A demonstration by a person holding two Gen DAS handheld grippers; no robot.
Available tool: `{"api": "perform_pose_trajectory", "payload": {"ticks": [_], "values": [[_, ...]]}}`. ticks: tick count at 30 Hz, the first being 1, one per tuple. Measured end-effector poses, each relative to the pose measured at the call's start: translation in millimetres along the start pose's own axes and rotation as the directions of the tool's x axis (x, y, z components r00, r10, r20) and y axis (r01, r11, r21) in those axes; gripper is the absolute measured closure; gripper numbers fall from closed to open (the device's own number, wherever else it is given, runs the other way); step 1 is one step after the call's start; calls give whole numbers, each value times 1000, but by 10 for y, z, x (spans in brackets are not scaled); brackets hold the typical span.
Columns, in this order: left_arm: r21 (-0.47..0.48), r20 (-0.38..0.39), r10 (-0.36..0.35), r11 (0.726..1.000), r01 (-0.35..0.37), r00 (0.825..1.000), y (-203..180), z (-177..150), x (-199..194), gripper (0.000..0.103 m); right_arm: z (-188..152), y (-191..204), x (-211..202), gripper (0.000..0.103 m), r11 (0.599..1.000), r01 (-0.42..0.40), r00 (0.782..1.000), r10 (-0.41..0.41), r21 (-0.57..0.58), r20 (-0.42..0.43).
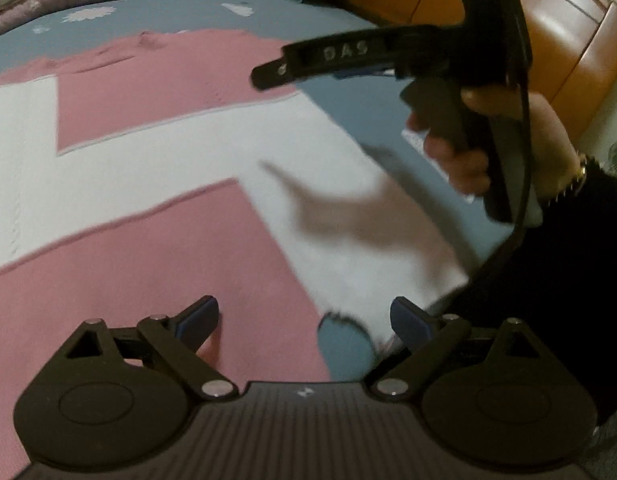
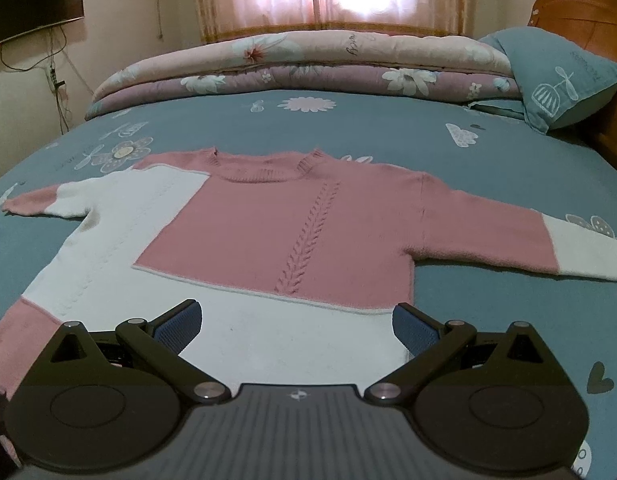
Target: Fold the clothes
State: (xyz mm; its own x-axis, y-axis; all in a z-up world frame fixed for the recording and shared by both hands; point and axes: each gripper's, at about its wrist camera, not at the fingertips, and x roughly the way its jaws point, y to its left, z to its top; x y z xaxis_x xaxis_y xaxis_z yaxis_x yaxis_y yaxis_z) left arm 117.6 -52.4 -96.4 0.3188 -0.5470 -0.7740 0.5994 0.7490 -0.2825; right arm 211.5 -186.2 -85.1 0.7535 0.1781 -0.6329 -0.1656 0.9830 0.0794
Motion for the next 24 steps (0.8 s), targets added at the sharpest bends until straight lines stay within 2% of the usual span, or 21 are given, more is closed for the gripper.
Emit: {"api": "perform_pose_trajectory", "payload": {"ticks": [3, 6, 8, 12, 14, 18, 23, 24], "values": [[-41, -32, -38, 998, 36, 999, 12, 22, 177, 9, 0, -5, 6, 0, 1000, -1, 1000, 1, 4, -4], [-54, -46, -104, 993, 101, 994, -26, -26, 136, 9, 1, -19, -8, 0, 1000, 2, 1000, -2, 10, -1], [-68, -76, -162, 985, 157, 984, -39, -33, 105, 9, 5, -29, -8, 0, 1000, 4, 1000, -4, 16, -2], [-44, -8, -144, 989, 144, 990, -47, 123, 35, 9, 8, -42, -10, 0, 1000, 2, 1000, -2, 27, -2], [-43, 12, -162, 986, 162, 987, -53, 215, 88, 9, 3, -43, -21, 0, 1000, 0, 1000, 0, 25, 0], [-12, -8, -191, 982, 191, 982, -86, 290, 295, 9, 3, -87, -23, 0, 999, 8, 1000, -8, 33, -2], [-5, -72, -276, 961, 277, 958, -149, 204, 343, 8, 26, -231, -87, 0, 998, 11, 1000, -12, 64, 9], [-3, -83, -267, 963, 268, 960, -154, 212, 317, 8, 31, -283, -110, 0, 997, 8, 1000, -9, 79, 13]]}}
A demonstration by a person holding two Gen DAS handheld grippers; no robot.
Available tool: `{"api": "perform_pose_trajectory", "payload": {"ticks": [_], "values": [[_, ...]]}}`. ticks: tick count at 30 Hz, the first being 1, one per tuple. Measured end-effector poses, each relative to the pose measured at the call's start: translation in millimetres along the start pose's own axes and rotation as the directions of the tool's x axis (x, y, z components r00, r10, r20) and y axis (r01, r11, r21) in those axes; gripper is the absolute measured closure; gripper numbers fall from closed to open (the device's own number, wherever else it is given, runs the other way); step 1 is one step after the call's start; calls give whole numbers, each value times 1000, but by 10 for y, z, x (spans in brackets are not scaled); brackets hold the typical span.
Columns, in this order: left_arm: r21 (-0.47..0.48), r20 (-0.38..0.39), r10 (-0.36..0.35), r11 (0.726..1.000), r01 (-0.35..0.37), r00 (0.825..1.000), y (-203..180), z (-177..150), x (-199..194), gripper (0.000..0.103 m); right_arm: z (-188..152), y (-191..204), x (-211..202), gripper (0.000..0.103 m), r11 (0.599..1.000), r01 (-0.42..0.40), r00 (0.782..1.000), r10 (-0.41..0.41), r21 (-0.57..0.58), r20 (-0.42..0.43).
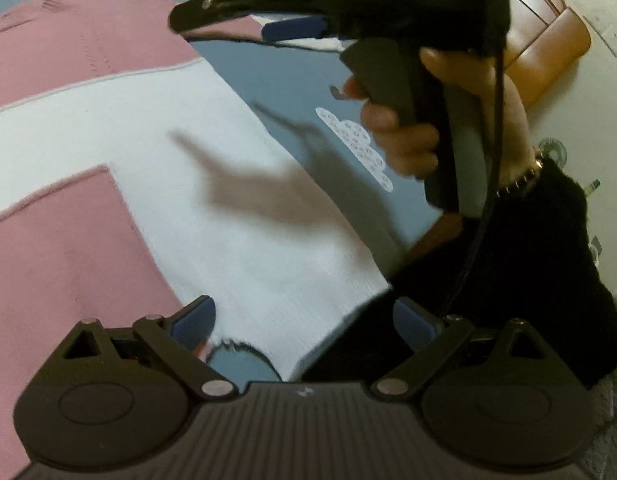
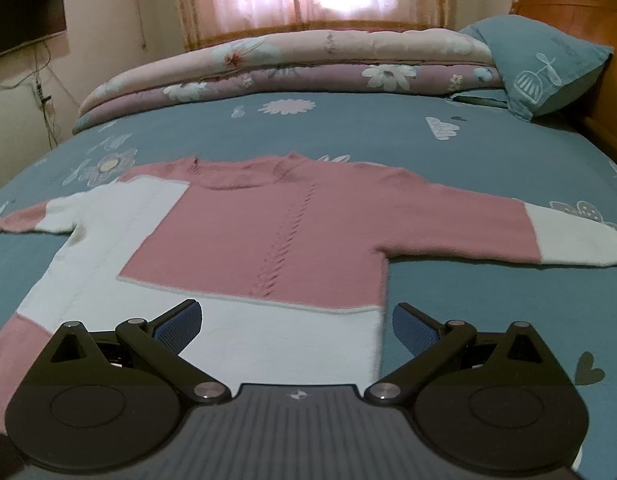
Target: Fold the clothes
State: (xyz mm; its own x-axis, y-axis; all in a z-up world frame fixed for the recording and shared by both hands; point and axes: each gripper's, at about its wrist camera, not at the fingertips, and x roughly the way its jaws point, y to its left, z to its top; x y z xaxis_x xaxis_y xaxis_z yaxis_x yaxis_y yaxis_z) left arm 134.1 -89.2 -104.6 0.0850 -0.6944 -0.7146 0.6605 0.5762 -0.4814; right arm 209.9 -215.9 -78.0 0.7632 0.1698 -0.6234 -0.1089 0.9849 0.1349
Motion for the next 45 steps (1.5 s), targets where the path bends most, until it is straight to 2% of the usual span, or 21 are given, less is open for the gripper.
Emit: {"api": "perform_pose_trajectory", "payload": {"ticks": [2, 6, 10, 12, 14, 16, 17, 18, 21, 24, 28, 29, 31, 33, 35, 37, 40, 41, 44, 45], "values": [[-15, -2, 23, 1000, -23, 1000, 24, 36, -77, 8, 12, -123, -36, 0, 999, -15, 1000, 14, 44, 2], [-72, 47, 102, 993, -98, 994, 171, 135, -262, 8, -5, -400, -94, 0, 987, -59, 998, 61, 149, -8], [-140, 104, 195, 974, -180, 975, 367, 260, -498, 7, -93, -658, -67, 0, 941, -160, 984, 178, 299, -31], [-208, 115, 257, 951, -229, 960, 508, 323, -532, 7, -148, -739, -13, 0, 896, -232, 962, 268, 379, -45], [-285, 108, 312, 919, -271, 944, 673, 379, -513, 7, -200, -750, 33, 0, 841, -325, 924, 379, 433, -42], [-343, 98, 323, 899, -273, 941, 798, 396, -440, 7, -230, -695, 87, 0, 798, -402, 880, 473, 449, -52], [-372, 92, 322, 889, -267, 942, 854, 394, -390, 7, -234, -658, 112, 0, 792, -419, 866, 496, 444, -66], [-389, 84, 317, 883, -262, 945, 893, 380, -334, 7, -239, -626, 150, 0, 794, -415, 862, 500, 444, -88], [-345, 114, 336, 896, -280, 935, 825, 365, -200, 5, -256, -531, 278, 0, 807, -390, 852, 499, 444, -159], [-334, 123, 350, 896, -294, 928, 735, 303, -174, 3, -309, -494, 391, 0, 864, -292, 876, 414, 410, -247], [-257, 88, 364, 908, -332, 927, 535, 205, -103, 2, -326, -508, 401, 0, 863, -288, 879, 410, 415, -243], [-229, 63, 358, 914, -335, 932, 500, 219, -97, 2, -323, -499, 412, 0, 864, -285, 880, 407, 416, -243], [-235, 34, 305, 928, -289, 952, 523, 279, -178, 2, -313, -470, 439, 0, 866, -276, 883, 400, 417, -246], [-295, 67, 269, 925, -238, 961, 615, 372, -308, 2, -300, -422, 456, 0, 874, -264, 888, 385, 408, -250], [-337, 142, 305, 909, -243, 942, 720, 451, -489, 2, -278, -385, 465, 0, 880, -254, 893, 373, 402, -252], [-377, 199, 396, 875, -304, 896, 878, 525, -642, 2, -277, -402, 473, 0, 879, -252, 896, 370, 405, -247], [-448, 174, 522, 797, -405, 835, 1252, 619, -678, 2, -283, -428, 480, 0, 876, -260, 897, 375, 407, -234], [-473, 146, 549, 769, -430, 823, 1381, 630, -663, 2, -281, -433, 483, 0, 874, -263, 897, 377, 408, -231], [-526, 102, 557, 734, -430, 824, 1667, 600, -585, 1, -267, -427, 495, 0, 878, -263, 898, 375, 400, -232], [-528, 132, 558, 739, -418, 819, 1655, 595, -608, 1, -259, -413, 497, 0, 881, -261, 899, 371, 395, -234]]}}
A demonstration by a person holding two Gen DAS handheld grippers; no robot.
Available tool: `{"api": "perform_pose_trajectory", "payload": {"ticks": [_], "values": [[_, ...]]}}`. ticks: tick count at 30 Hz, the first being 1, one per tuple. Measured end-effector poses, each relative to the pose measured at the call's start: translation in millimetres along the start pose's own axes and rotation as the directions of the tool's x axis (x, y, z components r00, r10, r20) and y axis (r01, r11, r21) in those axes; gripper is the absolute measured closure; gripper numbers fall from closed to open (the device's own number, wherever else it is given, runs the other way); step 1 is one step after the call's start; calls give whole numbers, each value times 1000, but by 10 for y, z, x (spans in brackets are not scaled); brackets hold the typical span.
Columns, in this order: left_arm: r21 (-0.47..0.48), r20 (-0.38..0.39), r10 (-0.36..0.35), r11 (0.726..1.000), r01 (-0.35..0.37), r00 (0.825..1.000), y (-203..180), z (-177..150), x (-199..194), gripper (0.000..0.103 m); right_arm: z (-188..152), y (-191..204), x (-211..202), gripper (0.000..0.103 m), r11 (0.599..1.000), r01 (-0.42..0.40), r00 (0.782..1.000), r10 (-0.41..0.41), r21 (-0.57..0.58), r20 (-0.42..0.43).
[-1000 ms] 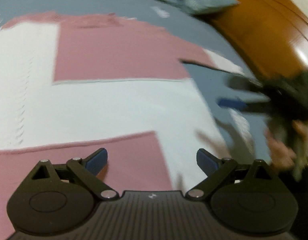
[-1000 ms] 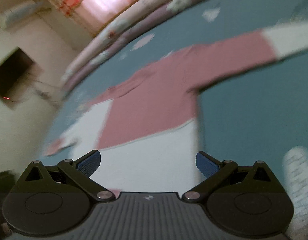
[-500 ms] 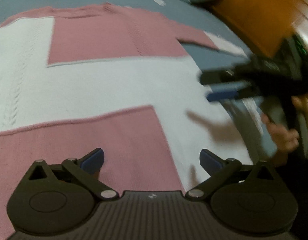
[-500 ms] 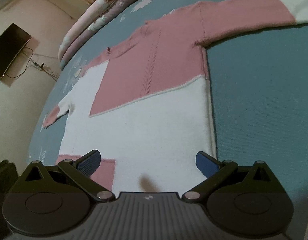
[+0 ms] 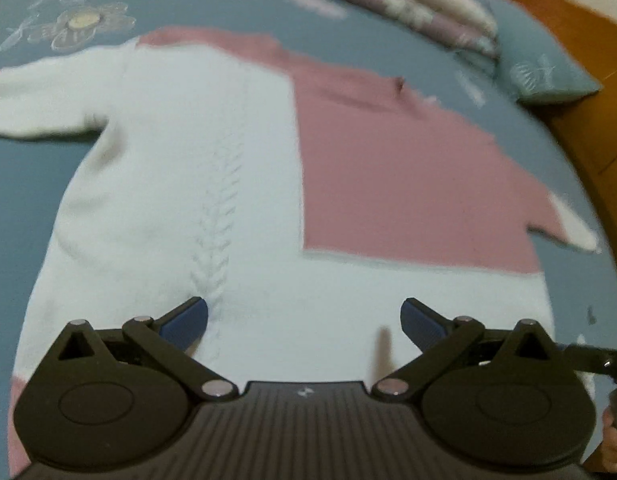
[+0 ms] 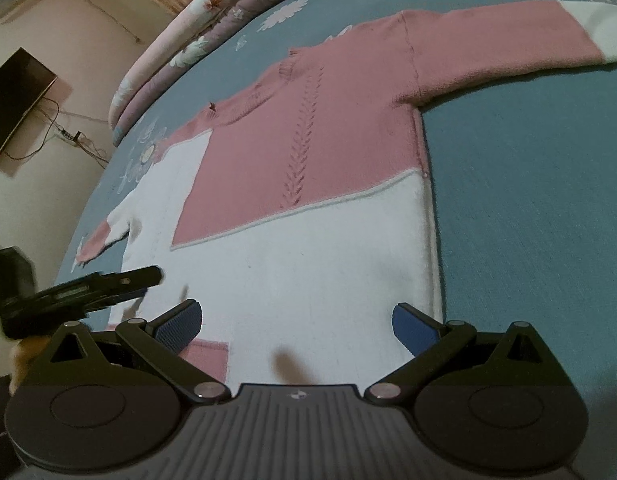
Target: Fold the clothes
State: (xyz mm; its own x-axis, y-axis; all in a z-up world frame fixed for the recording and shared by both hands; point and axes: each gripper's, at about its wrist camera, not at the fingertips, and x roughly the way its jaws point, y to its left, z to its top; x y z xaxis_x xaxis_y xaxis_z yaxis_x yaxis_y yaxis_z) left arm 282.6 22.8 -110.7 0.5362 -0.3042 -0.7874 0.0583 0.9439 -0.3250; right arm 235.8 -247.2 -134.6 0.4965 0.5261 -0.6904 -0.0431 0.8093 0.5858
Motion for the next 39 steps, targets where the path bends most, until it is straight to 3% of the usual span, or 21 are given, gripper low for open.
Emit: {"api": "perform_pose_trajectory", "payload": {"ticks": [2, 7, 9, 14, 15, 17, 20, 24, 26, 29, 34, 36, 39], "values": [[20, -6, -2, 1000, 3, 1000, -45, 56, 2, 1, 7, 35, -3, 0, 1000, 1, 1000, -1, -12, 4], [44, 75, -65, 997, 62, 995, -72, 222, 52, 1, 21, 212, 21, 0, 996, -22, 999, 25, -89, 26], [26, 51, -70, 997, 69, 996, 7, 239, 137, 1, 15, 271, 27, 0, 993, -33, 997, 40, -117, 62], [121, -3, -33, 992, 33, 999, -2, 330, 121, 1, 83, 393, 56, 0, 985, -2, 991, 26, -171, 134], [136, 19, -25, 990, 22, 1000, 24, 345, 73, 1, 138, 439, 63, 0, 984, 11, 989, 15, -177, 148], [122, 53, -2, 993, -5, 999, 156, 384, 30, 1, 281, 572, 60, 0, 977, 46, 986, -12, -207, 167], [35, 3, 22, 999, -22, 1000, 382, 455, 97, 1, 580, 895, 3, 0, 951, 102, 980, -44, -293, 196], [-41, 18, -47, 998, 48, 999, 530, 510, 91, 1, 929, 1185, 9, 0, 919, 116, 967, -18, -377, 255], [-41, 17, -53, 998, 54, 998, 540, 491, 71, 1, 1036, 1122, 196, 0, 917, 142, 977, -69, -372, 203], [-51, 35, -44, 998, 45, 998, 587, 458, 31, 1, 1056, 716, 402, 0, 965, 99, 990, -71, -243, 124], [-64, 60, -49, 997, 53, 997, 696, 440, 35, 1, 977, 30, 470, 3, 986, 162, 984, -159, -26, 79], [-63, 63, -54, 996, 58, 997, 689, 453, 22, 1, 1024, 107, 383, 3, 986, 153, 983, -144, -72, 115], [-57, 94, -75, 995, 80, 993, 646, 456, -29, 1, 1193, 488, 237, 3, 962, 137, 972, -83, -238, 222]]}}
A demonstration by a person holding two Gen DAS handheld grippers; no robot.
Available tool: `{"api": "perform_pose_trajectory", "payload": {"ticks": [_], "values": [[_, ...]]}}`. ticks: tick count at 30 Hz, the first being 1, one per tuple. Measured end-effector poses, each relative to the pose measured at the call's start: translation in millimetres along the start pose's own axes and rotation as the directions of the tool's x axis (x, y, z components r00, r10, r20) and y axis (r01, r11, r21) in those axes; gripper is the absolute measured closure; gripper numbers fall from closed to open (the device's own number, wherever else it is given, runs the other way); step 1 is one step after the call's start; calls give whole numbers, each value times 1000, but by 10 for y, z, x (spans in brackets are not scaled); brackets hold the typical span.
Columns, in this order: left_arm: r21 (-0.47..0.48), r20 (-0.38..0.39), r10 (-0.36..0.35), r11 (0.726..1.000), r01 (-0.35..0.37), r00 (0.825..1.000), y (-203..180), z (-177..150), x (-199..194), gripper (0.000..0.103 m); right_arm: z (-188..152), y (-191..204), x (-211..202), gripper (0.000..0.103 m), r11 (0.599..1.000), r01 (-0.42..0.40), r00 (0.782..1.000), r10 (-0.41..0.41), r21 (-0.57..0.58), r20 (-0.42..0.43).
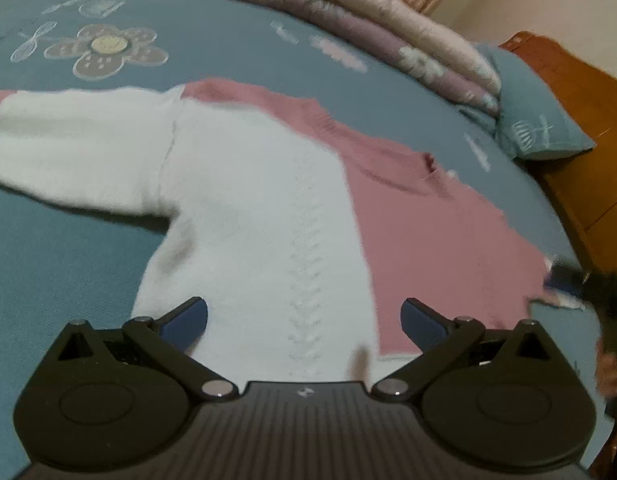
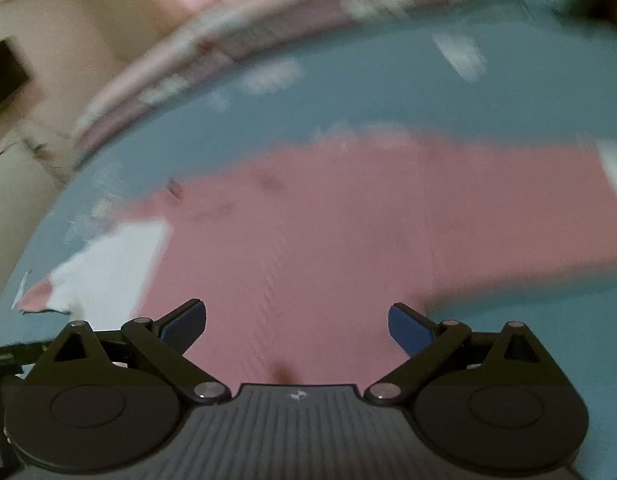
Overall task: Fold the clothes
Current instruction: 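Lower the open right gripper onto the pink ribbed neckline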
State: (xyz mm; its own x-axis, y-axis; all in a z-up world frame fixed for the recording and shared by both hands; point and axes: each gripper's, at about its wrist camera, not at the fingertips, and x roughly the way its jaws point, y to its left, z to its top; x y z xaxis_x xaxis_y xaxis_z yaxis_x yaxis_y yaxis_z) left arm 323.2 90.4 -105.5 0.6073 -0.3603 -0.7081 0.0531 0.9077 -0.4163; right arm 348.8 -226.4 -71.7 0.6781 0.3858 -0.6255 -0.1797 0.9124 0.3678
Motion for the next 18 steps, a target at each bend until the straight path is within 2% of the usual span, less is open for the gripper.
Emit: {"api": "perform_pose_trajectory", "payload": {"ticks": [3, 5, 7, 9, 13, 18], "values": [[26, 47, -41, 999, 40, 998, -69, 10, -65, 1, 388, 461, 66, 6, 975, -53, 996, 65, -217, 53], [51, 42, -43, 998, 41, 998, -94, 7, -57, 1, 630, 798, 278, 26, 929, -47, 997, 63, -367, 33], [72, 42, -34, 997, 31, 999, -107, -3, -31, 1, 850, 1077, 565, 38, 873, -34, 999, 32, -486, -13], [83, 43, -29, 996, 26, 999, -104, -4, 9, 1, 993, 1291, 930, 40, 817, -24, 999, -3, -577, -47], [85, 7, -44, 995, 43, 999, -37, -17, 109, 1, 1146, 1413, 1640, 46, 774, -65, 992, -19, -630, -125], [52, 12, -83, 995, 82, 996, 78, -7, 122, 1, 1135, 1436, 2369, 55, 738, -84, 979, -63, -670, -192]]}}
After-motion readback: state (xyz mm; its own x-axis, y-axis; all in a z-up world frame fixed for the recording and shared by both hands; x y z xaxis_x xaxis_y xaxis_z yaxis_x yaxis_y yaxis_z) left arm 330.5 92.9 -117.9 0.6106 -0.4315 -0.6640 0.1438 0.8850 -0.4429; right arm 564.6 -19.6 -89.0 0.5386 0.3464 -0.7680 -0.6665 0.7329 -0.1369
